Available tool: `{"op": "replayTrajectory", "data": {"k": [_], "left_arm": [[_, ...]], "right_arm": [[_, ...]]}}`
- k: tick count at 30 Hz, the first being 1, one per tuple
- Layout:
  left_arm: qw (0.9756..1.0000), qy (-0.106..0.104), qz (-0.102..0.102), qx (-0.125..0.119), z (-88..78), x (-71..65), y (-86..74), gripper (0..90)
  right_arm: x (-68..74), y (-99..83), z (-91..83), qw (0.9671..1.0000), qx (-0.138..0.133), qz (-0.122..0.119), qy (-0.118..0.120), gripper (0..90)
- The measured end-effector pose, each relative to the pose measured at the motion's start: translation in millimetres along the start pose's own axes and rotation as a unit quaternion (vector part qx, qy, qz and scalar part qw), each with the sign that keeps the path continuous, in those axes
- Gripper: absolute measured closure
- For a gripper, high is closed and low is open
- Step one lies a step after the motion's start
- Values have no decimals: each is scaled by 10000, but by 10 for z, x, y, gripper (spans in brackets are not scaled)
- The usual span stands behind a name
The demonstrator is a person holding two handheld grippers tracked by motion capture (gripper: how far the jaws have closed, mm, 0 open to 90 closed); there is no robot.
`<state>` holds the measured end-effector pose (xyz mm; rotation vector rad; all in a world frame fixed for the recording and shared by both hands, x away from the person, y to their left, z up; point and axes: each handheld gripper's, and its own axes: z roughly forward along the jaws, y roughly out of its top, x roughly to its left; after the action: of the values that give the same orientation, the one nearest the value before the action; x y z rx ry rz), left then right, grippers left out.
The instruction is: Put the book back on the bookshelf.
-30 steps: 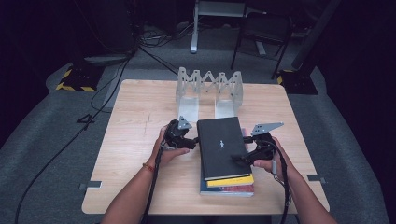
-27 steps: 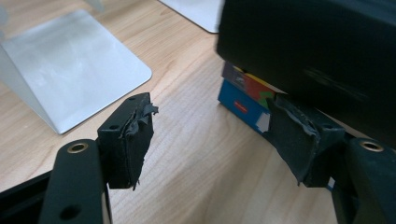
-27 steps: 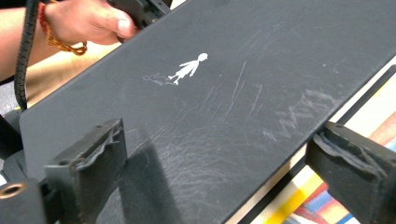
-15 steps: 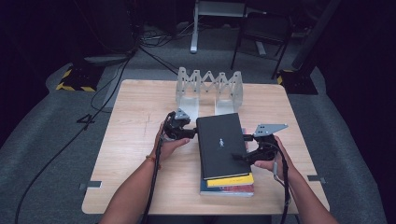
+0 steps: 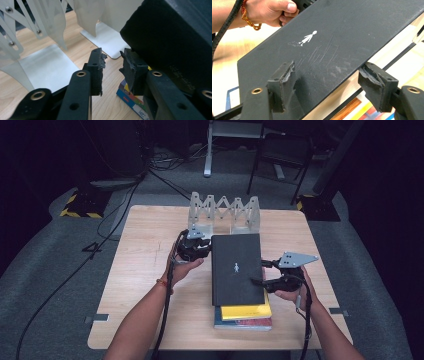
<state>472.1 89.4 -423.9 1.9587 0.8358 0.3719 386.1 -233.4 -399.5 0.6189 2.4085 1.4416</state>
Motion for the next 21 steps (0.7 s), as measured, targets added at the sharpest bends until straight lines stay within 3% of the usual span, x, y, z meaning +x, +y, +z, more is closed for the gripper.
{"op": "replayTrajectory", "data": {"k": [4, 8, 12, 14, 21], "left_arm": [[9997, -144, -94, -170, -35, 6, 48, 753], [9995, -163, 12, -261, -125, -16, 158, 759], [9990, -244, -142, -352, -177, -41, 230, 804], [9994, -131, -42, -332, -211, -90, 286, 816], [9986, -158, 137, -480, -335, -189, 360, 822]], "right_arm": [[-6, 6, -29, 9999, -143, -25, -69, 363], [14, 36, -75, 9993, -247, -166, -209, 410], [16, 86, -115, 9987, -296, -247, -320, 459], [19, 94, -126, 9986, -325, -243, -345, 469], [60, 75, -214, 9970, -491, -386, -447, 534]]}}
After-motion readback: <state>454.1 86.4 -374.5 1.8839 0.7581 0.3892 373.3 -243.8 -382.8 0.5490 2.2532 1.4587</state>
